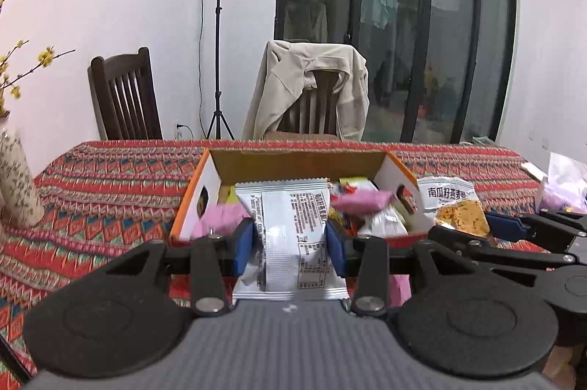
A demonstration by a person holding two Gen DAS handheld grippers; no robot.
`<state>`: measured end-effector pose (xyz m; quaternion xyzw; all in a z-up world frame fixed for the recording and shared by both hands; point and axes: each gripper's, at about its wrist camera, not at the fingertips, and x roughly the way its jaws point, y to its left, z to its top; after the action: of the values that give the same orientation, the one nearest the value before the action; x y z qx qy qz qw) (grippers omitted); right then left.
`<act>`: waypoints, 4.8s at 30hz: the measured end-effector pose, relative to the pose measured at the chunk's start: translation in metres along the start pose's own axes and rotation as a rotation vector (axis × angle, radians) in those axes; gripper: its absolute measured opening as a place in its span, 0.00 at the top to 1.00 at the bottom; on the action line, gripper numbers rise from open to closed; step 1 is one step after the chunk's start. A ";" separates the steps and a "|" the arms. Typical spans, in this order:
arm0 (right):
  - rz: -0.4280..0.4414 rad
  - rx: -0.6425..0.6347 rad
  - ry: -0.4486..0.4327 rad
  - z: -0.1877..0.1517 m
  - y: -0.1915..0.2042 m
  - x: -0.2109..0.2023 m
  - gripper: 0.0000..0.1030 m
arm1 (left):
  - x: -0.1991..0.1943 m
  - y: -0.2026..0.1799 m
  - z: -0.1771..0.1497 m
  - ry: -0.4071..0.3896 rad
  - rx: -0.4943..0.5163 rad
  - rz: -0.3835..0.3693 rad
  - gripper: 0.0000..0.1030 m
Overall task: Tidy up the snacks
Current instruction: 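Carry both white packets into the orange box and open both tools, then withdraw both tools toward the pink packet beside the box, then grasp the pink packet with the right tool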
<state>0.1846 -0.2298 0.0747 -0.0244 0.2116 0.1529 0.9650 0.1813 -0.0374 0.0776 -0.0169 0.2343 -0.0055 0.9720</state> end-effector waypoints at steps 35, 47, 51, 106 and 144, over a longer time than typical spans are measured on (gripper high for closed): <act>0.013 0.028 0.038 0.025 -0.017 0.142 0.27 | 0.130 0.042 0.012 -0.022 -0.121 0.059 0.03; 0.000 0.046 0.016 0.026 -0.021 0.136 0.00 | 0.121 0.040 0.014 -0.066 -0.129 0.083 0.00; -0.004 0.044 0.015 0.027 -0.021 0.133 0.00 | 0.118 0.040 0.016 -0.067 -0.144 0.076 0.00; -0.111 -0.022 0.253 -0.056 -0.015 0.088 0.00 | 0.051 0.082 -0.060 0.128 -0.114 0.082 0.00; -0.093 -0.025 0.201 -0.073 -0.014 0.090 0.34 | 0.056 0.078 -0.068 0.161 -0.100 0.056 0.00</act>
<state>0.2372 -0.2252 -0.0289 -0.0617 0.3041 0.1072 0.9446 0.2002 0.0373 -0.0116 -0.0584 0.3119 0.0323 0.9478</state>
